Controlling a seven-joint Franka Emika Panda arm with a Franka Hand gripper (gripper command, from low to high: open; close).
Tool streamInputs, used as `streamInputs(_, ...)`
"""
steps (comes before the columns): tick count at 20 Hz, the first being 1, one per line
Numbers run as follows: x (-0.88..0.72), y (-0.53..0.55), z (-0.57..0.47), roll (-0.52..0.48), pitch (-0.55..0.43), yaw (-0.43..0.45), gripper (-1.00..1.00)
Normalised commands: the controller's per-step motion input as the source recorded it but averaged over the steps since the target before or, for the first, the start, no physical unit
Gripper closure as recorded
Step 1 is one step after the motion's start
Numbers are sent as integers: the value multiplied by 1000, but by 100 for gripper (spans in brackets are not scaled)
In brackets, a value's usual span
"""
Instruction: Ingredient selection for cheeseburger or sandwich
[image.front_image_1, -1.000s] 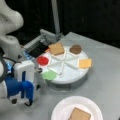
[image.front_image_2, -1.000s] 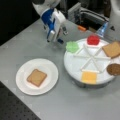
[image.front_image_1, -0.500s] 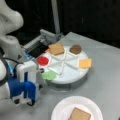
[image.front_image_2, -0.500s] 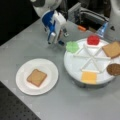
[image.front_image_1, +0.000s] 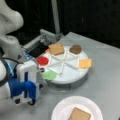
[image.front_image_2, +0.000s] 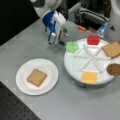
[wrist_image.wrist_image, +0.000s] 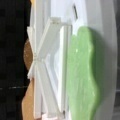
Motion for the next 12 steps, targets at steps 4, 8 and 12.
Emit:
streamInputs(4, 71, -20, -102, 248, -86, -30, -100)
streamInputs(8, 55, -5, -101, 234, -85, -33, -100)
streamInputs(12, 56, 9, -78, 214, -89, -46, -100)
